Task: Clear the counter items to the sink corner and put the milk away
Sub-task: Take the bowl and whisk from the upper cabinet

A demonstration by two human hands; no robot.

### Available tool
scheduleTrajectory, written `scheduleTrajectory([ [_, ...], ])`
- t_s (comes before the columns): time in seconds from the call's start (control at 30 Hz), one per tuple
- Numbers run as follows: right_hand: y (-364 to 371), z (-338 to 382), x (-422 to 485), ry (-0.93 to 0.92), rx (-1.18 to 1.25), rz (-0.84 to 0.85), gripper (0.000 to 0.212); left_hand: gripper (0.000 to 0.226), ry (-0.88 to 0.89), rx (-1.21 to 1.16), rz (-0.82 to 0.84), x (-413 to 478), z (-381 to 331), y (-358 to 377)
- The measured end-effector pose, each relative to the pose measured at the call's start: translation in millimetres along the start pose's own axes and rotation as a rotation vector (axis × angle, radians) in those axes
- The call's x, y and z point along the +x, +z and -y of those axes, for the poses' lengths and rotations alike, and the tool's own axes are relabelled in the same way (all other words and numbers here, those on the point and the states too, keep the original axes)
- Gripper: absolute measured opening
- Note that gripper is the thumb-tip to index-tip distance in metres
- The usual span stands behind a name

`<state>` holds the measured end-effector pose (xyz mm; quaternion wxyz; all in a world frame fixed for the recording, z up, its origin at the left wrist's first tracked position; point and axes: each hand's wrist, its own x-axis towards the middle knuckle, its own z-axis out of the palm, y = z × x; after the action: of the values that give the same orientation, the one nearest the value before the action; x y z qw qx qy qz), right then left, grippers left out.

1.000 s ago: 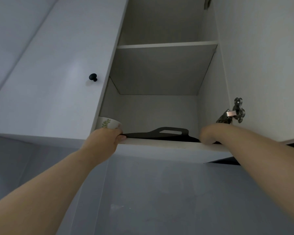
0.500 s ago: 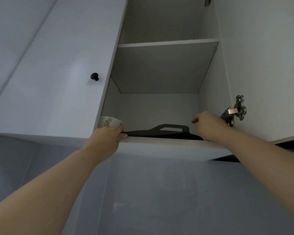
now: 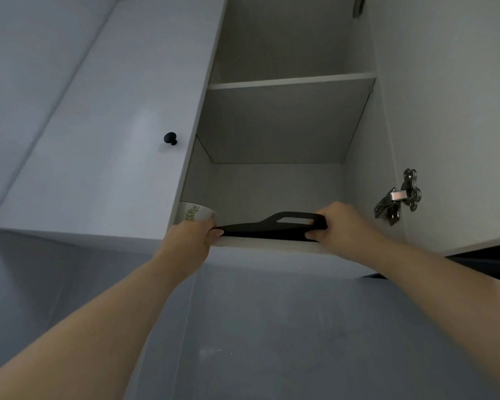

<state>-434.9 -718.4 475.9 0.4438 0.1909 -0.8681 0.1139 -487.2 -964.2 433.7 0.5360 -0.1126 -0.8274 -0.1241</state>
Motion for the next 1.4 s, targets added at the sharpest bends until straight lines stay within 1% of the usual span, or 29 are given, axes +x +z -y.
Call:
scheduleTrajectory([
  [0.07, 0, 3, 1, 0.009, -0.030, -0.001, 0.037, 0.034, -0.019, -0.068, 0.000, -2, 0, 1],
  [0.17, -2, 6, 2, 0.017, -0.044, 0.013, 0.036, 0.030, -0.024, -0.165, -0.044, -6, -1, 2],
  [0.3, -7, 11, 1, 0.006, -0.031, 0.013, 0.035, 0.027, -0.025, -0.188, -0.113, -12, -8, -2],
  [0.33, -7, 12, 1, -0.005, -0.032, 0.014, 0.033, 0.027, -0.029, -0.188, -0.123, -13, -8, -2],
  [0.43, -9, 18, 5, -0.059, -0.046, 0.011, 0.012, 0.027, -0.038, -0.176, -0.125, -13, -7, -5],
  [0.5, -12, 21, 9, -0.095, -0.076, -0.005, 0.004, 0.029, -0.040, -0.132, -0.110, -10, -6, -8],
  [0.67, -20, 31, 17, -0.170, -0.137, -0.070, 0.006, 0.030, -0.047, -0.081, -0.084, -5, -3, -14],
  [0.87, -25, 36, 27, -0.179, -0.164, -0.089, 0.009, 0.033, -0.067, -0.071, -0.034, -4, 0, -16],
  [0.97, -26, 37, 32, -0.154, -0.177, -0.098, 0.008, 0.035, -0.073, -0.106, -0.019, -4, 0, -16],
  [1.1, -34, 40, 38, -0.171, -0.216, -0.109, 0.009, 0.036, -0.079, -0.171, -0.015, -3, -1, -18],
  [1.3, -45, 49, 43, -0.240, -0.390, -0.119, 0.008, 0.038, -0.076, -0.166, 0.026, -5, -3, -20],
  [1.4, -49, 52, 43, -0.280, -0.461, -0.155, 0.007, 0.037, -0.079, -0.184, 0.061, -6, -6, -24],
])
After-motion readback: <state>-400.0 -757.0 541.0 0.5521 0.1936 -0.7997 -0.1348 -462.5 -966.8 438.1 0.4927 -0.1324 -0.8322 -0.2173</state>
